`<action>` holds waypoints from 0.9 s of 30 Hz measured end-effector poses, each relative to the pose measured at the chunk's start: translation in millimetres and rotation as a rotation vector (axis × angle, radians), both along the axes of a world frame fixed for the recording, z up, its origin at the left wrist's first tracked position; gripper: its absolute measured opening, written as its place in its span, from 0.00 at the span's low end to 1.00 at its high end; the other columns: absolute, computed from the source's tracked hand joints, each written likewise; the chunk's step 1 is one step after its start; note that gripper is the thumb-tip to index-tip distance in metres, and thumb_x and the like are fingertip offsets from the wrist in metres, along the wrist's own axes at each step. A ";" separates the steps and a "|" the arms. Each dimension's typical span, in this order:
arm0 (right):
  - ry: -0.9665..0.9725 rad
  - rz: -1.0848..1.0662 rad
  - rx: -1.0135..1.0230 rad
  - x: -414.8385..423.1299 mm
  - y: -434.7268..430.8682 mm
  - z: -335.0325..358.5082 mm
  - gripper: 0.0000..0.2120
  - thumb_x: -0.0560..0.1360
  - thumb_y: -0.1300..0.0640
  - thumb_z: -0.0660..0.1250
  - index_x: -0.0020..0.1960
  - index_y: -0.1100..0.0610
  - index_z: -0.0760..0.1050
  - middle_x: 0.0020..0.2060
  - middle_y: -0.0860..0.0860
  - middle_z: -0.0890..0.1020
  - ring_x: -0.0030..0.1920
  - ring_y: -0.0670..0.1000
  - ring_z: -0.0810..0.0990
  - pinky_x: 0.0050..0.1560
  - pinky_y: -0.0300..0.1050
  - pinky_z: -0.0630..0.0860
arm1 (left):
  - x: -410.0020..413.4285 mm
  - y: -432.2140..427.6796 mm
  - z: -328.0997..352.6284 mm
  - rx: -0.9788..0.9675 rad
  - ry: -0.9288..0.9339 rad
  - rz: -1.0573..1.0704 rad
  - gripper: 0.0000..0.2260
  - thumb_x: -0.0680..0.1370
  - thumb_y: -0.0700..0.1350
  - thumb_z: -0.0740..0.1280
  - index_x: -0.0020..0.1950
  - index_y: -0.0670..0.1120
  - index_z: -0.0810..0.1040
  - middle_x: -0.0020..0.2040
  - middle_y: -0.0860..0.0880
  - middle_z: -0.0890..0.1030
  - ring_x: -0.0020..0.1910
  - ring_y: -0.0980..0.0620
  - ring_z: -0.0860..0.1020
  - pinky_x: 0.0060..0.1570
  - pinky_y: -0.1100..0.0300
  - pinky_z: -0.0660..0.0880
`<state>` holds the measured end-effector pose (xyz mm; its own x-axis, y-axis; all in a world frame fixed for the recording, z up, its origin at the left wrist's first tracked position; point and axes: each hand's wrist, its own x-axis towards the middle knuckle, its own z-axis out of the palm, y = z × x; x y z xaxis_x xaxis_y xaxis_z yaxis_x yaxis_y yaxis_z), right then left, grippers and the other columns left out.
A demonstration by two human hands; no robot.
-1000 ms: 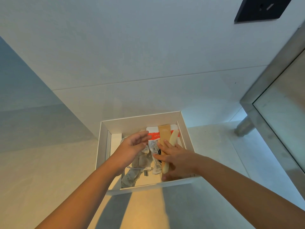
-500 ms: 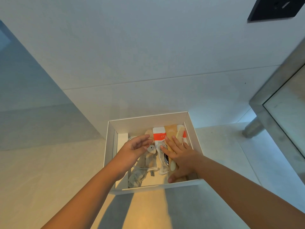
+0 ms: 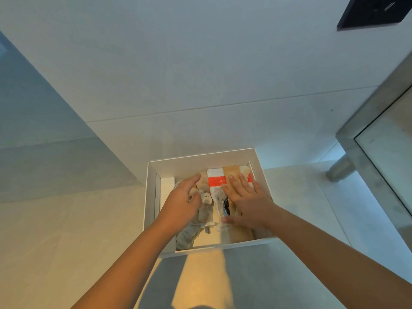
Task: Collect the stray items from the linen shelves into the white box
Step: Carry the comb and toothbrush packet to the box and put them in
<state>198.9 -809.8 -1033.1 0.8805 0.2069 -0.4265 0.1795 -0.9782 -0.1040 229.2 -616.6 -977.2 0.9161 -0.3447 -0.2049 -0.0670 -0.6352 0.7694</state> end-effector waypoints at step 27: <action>-0.110 -0.302 0.069 -61.4 13.2 487.3 0.29 0.80 0.43 0.48 0.76 0.49 0.40 0.76 0.52 0.46 0.75 0.58 0.41 0.71 0.60 0.43 | -55.1 -27.6 455.6 0.639 -0.411 -0.190 0.24 0.81 0.54 0.49 0.76 0.51 0.51 0.77 0.49 0.49 0.75 0.46 0.41 0.69 0.46 0.36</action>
<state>137.5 -796.5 -545.8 0.9465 -0.0455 -0.3195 -0.1037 -0.9804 -0.1675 174.1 -644.3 -521.6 0.8983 -0.4331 -0.0735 -0.4197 -0.8956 0.1477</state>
